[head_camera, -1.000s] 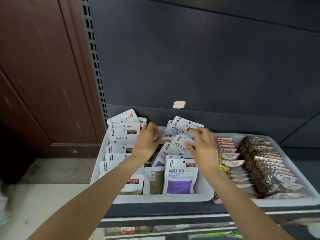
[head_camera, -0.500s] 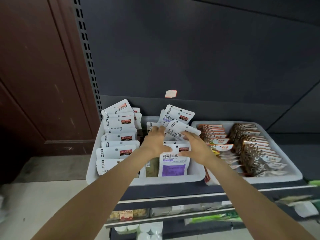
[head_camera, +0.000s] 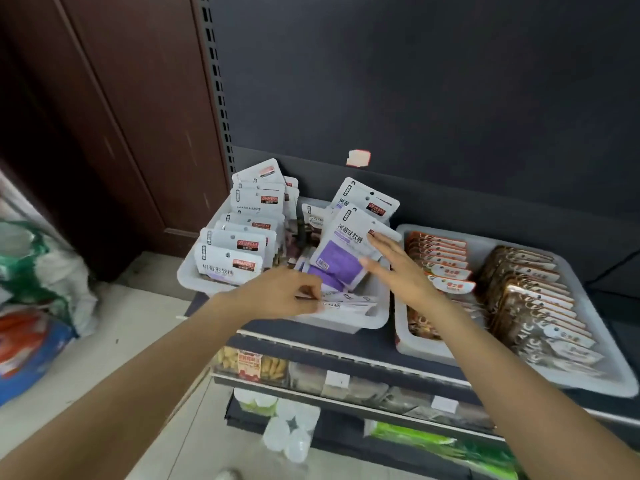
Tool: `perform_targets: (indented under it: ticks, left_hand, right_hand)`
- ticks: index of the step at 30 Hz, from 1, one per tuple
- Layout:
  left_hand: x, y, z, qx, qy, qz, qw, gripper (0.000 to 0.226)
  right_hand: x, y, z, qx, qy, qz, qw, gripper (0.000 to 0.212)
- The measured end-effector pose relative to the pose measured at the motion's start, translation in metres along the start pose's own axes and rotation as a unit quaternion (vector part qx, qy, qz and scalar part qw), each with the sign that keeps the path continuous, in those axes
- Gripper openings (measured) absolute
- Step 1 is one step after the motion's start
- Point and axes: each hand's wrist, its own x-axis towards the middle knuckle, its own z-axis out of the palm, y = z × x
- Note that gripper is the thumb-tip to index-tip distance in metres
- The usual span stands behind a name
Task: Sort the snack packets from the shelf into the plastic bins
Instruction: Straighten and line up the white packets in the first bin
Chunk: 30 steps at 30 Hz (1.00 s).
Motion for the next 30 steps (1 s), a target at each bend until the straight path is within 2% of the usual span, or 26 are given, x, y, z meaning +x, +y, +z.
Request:
perform_targets:
  ticks: [3,7,10,14,18,22,25,28,30]
  left_hand:
    - [-0.011,0.008,0.003,-0.062,-0.001,-0.052,0.997,0.029]
    - [-0.002,0.008,0.010,-0.081,0.029,-0.071,0.994,0.031]
    - [-0.001,0.002,0.011,-0.022,-0.014,-0.097,0.995,0.055]
    - [-0.001,-0.004,0.014,0.038,-0.024,-0.091,0.995,0.055]
    - [-0.006,-0.001,0.011,0.038,-0.043,-0.100,0.993,0.058]
    - [-0.004,0.000,-0.005,-0.052,-0.063,-0.127,0.988,0.053]
    - [0.012,0.000,-0.016,-0.133,0.002,-0.173,0.976,0.055]
    - [0.051,-0.001,-0.024,-0.130,0.111,-0.184,0.968,0.033]
    - [0.082,0.001,-0.020,-0.134,0.160,-0.206,0.956,0.038]
  right_hand:
    - [0.003,0.002,0.004,-0.052,-0.039,-0.010,0.998,0.087]
    - [0.008,0.002,0.014,-0.156,-0.048,-0.023,0.986,0.105]
    - [0.017,-0.001,0.013,-0.227,-0.073,-0.023,0.971,0.110]
    - [0.034,-0.004,0.013,-0.306,-0.107,0.007,0.946,0.117]
    - [0.041,-0.014,0.023,-0.284,-0.125,0.038,0.950,0.115]
    - [0.036,-0.010,0.036,-0.289,-0.118,0.039,0.949,0.122]
    - [0.036,-0.007,0.036,-0.274,-0.099,0.043,0.956,0.127]
    - [0.036,-0.010,0.032,-0.278,-0.091,0.035,0.956,0.126]
    - [0.037,-0.008,0.032,-0.294,-0.079,0.023,0.952,0.121]
